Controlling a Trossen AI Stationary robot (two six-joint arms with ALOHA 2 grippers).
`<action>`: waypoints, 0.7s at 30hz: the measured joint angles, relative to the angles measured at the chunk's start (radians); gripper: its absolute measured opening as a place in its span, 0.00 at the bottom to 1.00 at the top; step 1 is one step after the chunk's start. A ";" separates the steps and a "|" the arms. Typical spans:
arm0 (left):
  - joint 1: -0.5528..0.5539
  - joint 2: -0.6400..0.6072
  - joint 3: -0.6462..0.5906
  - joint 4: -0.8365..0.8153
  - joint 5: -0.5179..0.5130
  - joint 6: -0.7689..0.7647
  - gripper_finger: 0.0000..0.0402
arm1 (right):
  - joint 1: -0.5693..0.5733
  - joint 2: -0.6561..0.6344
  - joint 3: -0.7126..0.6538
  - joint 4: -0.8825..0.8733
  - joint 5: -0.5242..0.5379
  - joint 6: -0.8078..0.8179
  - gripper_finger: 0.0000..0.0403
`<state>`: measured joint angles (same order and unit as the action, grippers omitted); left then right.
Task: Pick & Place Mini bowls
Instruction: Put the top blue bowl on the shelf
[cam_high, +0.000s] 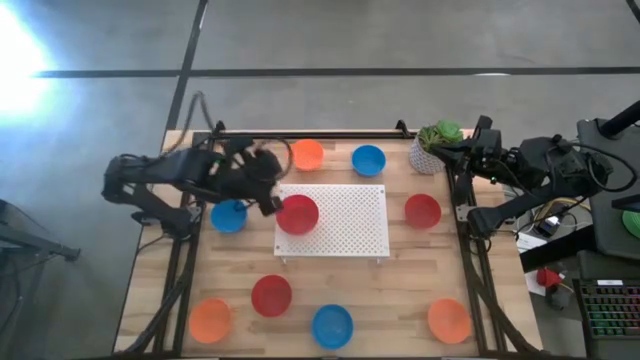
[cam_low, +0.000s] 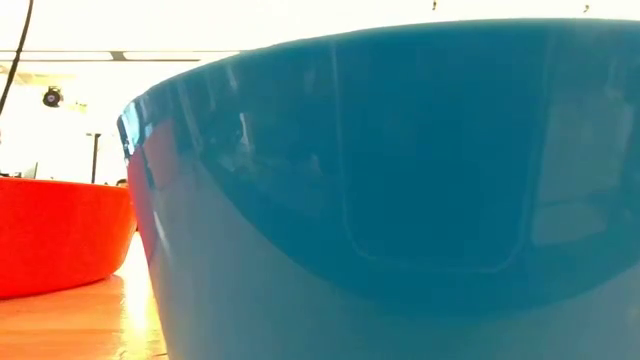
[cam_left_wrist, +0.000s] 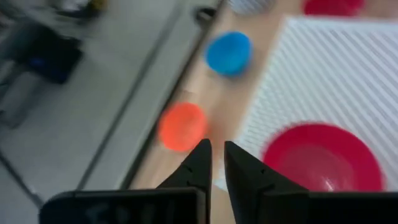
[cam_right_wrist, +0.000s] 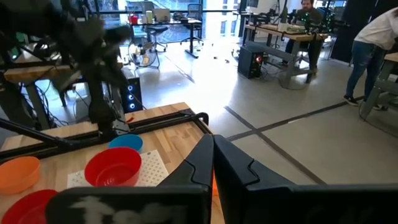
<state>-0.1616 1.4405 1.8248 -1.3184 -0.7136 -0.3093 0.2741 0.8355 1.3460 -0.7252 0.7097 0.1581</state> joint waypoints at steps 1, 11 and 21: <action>0.000 -0.017 0.000 0.000 -0.037 -0.017 0.07 | 0.000 0.000 0.000 0.000 0.001 0.000 0.02; 0.000 -0.122 -0.022 0.001 -0.175 -0.105 0.00 | -0.019 -0.002 0.000 0.000 0.052 0.043 0.02; 0.000 -0.161 -0.083 0.001 -0.231 -0.137 0.00 | -0.094 0.018 -0.001 -0.109 0.045 0.284 0.02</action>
<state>-0.1615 1.2799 1.7422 -1.3176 -0.9442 -0.4459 0.1800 0.8530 1.3453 -0.8345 0.7548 0.4419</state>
